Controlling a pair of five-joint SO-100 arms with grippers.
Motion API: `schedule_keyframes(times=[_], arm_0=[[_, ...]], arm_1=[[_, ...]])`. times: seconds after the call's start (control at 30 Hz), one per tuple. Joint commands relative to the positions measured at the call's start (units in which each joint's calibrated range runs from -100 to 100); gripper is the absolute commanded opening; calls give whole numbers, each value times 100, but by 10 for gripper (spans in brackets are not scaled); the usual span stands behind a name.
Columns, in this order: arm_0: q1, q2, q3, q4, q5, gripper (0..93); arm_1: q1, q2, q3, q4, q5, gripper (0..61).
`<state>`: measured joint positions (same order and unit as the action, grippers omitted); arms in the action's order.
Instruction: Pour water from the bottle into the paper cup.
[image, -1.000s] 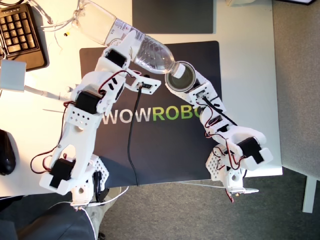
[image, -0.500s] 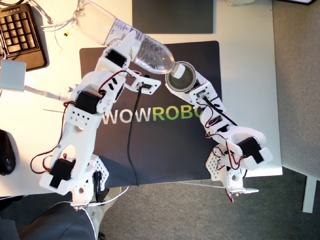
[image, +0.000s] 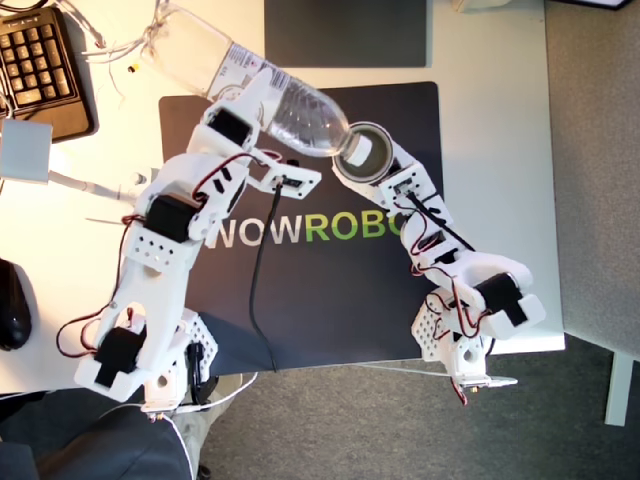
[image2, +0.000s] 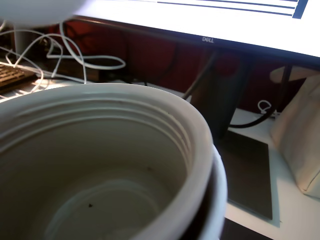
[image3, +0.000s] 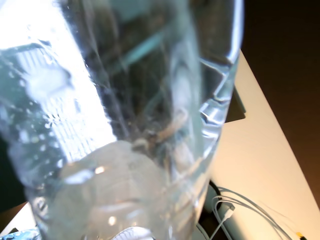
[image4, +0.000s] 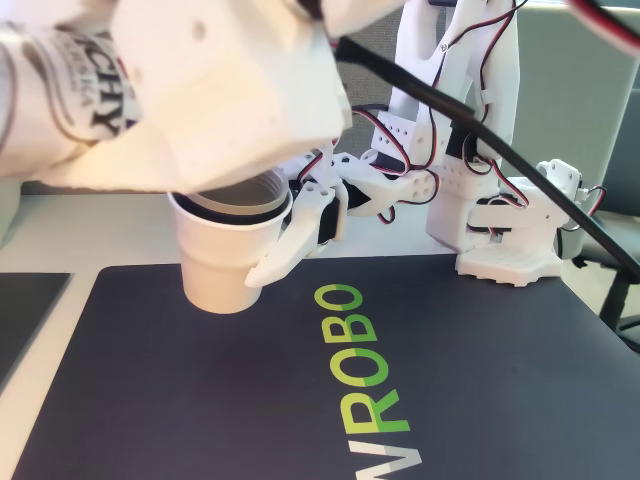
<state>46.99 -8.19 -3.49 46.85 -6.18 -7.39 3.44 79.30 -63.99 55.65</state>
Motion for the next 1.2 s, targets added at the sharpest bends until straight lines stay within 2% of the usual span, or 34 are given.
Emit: schedule_keyframes(times=[0.0, 1.17], arm_0=[[13, -1093, -19, 4, -24, 0], [-26, -1136, 372, -21, -39, 0]], arm_1=[[52, -134, -56, -178, -63, 1], [159, 55, 362, -562, -107, 1]])
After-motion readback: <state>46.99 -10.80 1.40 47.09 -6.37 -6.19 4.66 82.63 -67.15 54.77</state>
